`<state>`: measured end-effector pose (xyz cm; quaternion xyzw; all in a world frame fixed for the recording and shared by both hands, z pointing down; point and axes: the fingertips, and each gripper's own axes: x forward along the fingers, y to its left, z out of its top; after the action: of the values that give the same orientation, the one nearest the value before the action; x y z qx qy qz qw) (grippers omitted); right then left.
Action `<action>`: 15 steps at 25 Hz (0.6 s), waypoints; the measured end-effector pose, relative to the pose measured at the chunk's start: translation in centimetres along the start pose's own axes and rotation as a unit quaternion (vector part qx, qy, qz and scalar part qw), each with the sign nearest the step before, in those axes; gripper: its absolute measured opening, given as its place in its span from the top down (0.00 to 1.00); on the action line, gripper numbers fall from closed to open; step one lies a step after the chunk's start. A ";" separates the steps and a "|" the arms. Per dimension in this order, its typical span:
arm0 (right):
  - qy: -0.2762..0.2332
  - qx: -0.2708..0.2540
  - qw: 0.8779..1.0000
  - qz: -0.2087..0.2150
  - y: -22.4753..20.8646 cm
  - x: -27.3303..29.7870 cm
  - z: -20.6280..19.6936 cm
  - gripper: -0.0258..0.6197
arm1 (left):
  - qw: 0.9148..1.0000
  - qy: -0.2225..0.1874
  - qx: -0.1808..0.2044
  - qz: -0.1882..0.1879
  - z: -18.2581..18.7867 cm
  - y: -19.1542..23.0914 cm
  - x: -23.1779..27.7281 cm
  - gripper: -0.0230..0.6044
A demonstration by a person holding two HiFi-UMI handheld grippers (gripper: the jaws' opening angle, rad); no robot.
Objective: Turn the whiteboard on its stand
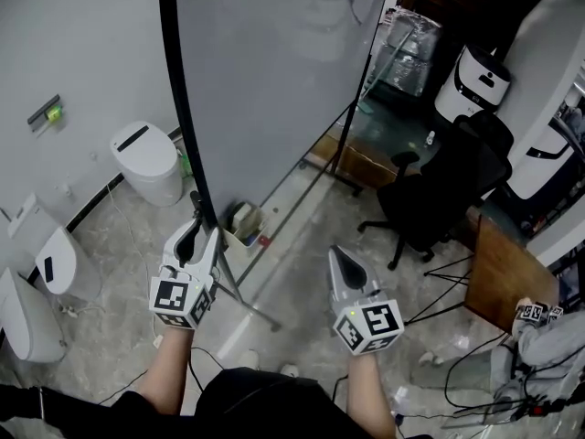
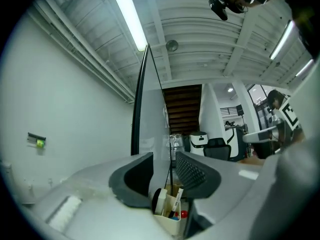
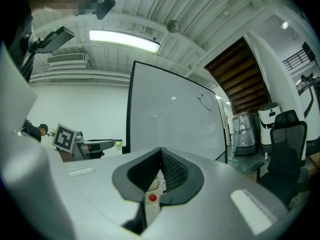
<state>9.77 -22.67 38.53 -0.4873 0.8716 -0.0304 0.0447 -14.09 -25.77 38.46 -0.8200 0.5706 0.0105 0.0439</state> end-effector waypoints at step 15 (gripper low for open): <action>-0.015 -0.010 1.000 0.019 -0.9 -2.7 1.2 0.95 | 1.000 -0.017 0.000 -0.007 1.7 -5.4 0.0 0.92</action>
<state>12.07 -20.81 37.58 -0.4711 0.8804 -0.0136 0.0530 -9.02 -23.76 37.09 -0.8236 0.5640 0.0245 0.0539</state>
